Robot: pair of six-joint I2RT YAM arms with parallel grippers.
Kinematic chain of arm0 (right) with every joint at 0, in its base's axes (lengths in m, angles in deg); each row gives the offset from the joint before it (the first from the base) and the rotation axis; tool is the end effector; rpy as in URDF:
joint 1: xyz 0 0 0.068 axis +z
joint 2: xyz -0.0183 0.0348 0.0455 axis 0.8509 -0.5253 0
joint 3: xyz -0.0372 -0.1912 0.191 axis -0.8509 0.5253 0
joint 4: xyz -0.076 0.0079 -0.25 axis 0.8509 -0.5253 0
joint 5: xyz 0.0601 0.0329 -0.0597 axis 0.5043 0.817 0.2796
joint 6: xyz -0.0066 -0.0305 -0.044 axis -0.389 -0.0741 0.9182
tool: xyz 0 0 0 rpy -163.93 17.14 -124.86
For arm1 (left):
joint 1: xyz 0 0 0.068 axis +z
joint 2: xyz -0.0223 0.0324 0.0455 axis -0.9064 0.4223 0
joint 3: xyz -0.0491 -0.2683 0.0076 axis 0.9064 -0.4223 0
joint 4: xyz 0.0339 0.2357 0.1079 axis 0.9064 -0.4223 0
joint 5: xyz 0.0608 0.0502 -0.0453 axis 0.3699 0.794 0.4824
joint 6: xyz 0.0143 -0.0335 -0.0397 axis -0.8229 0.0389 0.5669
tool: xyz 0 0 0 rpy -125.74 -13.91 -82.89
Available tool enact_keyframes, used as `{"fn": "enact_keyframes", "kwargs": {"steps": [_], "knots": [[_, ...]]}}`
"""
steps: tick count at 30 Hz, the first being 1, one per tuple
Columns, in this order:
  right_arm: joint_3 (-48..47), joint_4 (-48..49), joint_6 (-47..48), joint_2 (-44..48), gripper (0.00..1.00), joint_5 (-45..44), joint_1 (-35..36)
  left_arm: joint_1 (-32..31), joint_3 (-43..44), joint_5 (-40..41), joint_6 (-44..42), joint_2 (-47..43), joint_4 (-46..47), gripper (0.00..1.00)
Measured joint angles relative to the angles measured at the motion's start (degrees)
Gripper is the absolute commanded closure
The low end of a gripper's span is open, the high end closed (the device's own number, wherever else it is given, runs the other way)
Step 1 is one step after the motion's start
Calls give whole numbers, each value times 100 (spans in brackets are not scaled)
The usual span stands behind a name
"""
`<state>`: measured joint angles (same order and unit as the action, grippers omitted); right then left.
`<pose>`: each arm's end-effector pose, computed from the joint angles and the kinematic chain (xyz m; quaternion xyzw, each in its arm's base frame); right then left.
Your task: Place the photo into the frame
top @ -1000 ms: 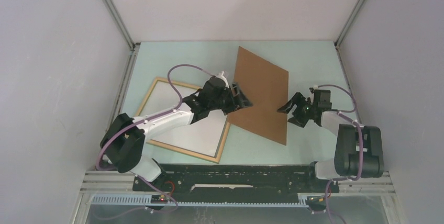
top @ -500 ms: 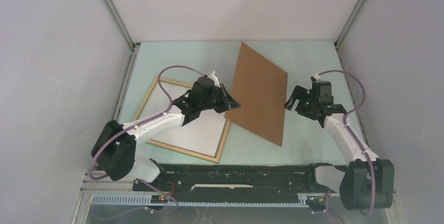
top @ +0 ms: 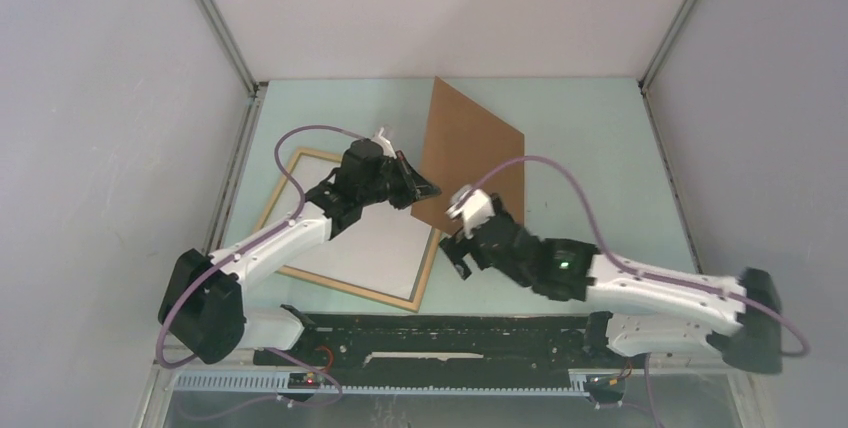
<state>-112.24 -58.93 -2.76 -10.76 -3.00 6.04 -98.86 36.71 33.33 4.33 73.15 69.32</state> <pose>0.1062 0.1931 0.2967 -0.3444 0.7905 0.1546 0.4823 0.2382 -0.1717 0.2685 -0.1003 0.8469 -0.4476 0.2690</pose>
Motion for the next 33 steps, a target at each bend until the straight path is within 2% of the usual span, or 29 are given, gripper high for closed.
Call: {"fn": "enact_keyframes", "kwargs": {"steps": [3,5,9,12,16,17,19,20,24,27,33], "knots": [[-173,216,422,-960,6,-1318,684,0,0,-33,50,-42,-33,97],[-229,310,643,-1488,11,-2100,903,0,0,-59,96,-76,-42,98],[-271,605,1023,-2247,27,-3397,1069,2,0,-81,140,-116,-72,97],[-275,874,1325,-2492,44,-4013,1080,2,0,-70,166,-146,-98,96],[-289,1257,1685,-2686,75,-4350,1154,39,0,-42,378,-227,-79,91],[-293,1349,1731,-2754,82,-4395,1180,46,0,-35,404,-260,-76,82],[-299,1443,1832,-2813,94,-4468,1196,55,0,13,369,-328,-85,55],[-299,1462,1873,-2811,100,-4520,1191,55,9,22,280,-363,-96,49],[-306,1414,1976,-2590,100,-4607,999,66,286,243,-339,-632,-761,24],[-306,1342,2006,-2070,100,-4385,708,140,822,544,-929,-874,-1283,11],[-319,1163,1624,-407,100,-3191,-562,422,1735,1803,-2181,-1998,-2520,2]]}}
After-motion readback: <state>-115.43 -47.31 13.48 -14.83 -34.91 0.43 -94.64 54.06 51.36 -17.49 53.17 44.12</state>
